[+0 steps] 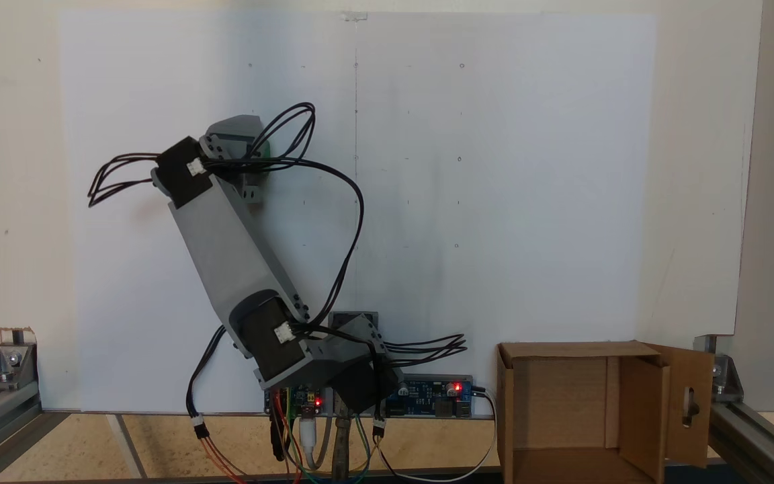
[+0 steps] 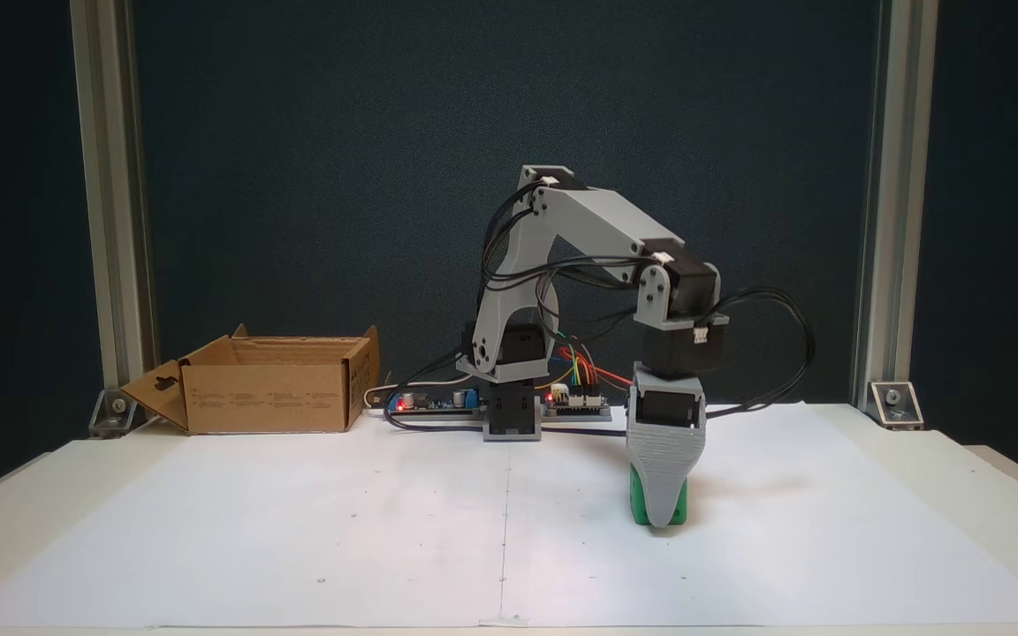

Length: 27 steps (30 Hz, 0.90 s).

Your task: Grasp a green dice and put it in the bin.

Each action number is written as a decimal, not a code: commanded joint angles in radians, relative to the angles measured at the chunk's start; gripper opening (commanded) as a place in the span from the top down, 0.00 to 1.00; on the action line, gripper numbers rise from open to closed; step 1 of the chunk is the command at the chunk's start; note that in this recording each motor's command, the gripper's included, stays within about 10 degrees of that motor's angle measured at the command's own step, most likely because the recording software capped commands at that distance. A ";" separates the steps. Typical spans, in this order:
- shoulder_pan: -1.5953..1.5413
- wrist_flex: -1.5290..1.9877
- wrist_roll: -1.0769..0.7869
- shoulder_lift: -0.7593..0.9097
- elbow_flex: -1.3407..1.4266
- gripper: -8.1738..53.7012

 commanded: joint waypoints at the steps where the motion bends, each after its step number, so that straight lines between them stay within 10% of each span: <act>1: 0.002 -0.005 0.078 0.011 -0.015 0.22; 12: 0.026 0.000 0.078 0.008 -0.012 0.25; 21: 0.037 0.005 0.097 0.009 0.008 0.68; 27: 0.052 0.034 0.100 0.018 0.006 0.68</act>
